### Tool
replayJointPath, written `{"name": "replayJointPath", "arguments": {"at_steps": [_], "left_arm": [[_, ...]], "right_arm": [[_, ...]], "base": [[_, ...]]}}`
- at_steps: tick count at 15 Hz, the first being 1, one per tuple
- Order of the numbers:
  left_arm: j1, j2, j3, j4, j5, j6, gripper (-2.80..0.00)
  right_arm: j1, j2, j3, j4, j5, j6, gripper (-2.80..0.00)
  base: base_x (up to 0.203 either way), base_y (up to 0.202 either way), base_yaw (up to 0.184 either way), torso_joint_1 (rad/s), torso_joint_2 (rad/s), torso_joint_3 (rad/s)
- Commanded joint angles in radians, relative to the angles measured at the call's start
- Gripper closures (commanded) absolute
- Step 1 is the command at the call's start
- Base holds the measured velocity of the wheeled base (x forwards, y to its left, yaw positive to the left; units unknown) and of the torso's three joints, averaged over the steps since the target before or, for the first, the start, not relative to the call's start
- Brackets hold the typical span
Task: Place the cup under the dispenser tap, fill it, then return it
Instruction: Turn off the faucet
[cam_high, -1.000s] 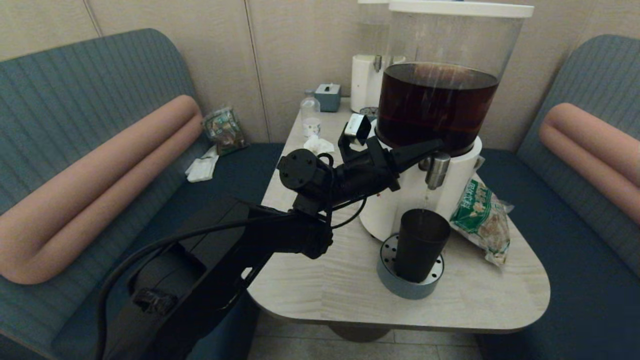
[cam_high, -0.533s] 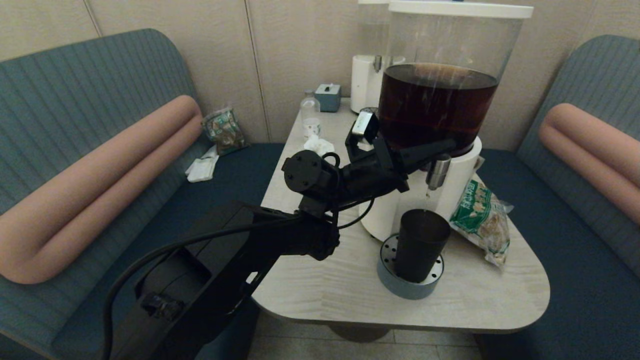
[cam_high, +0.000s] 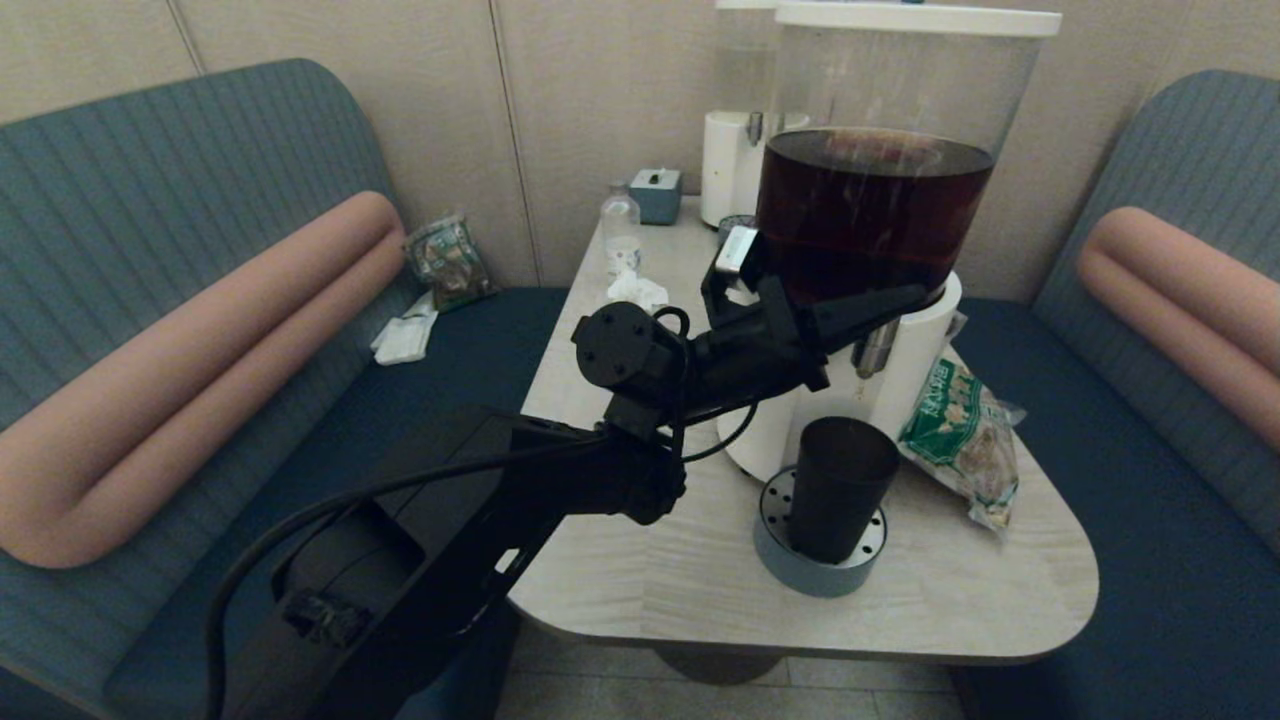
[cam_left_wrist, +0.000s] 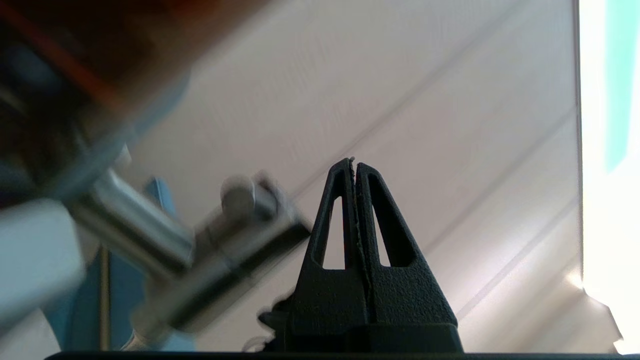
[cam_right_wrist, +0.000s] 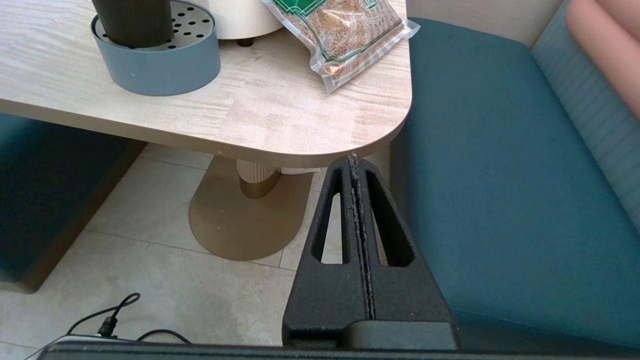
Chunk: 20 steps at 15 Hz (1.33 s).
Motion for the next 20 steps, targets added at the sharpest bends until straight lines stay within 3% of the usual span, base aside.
{"name": "replayJointPath", "arguments": {"at_steps": [1,20], "left_arm": [[0.021,-0.024,-0.002,-0.012,0.019,-0.009,0.0],[0.035,0.022,-0.005,-0.012,0.024,-0.003,0.0]], "right_arm": [[0.0,0.001,0.0,0.0,0.001,-0.001,0.0],[0.0,0.001,0.002,0.0,0.001,-0.001,0.0]], "base": [[0.0,0.0,0.0,0.0,0.0,0.0],[0.0,0.0,0.0,0.0,0.0,0.0]]}}
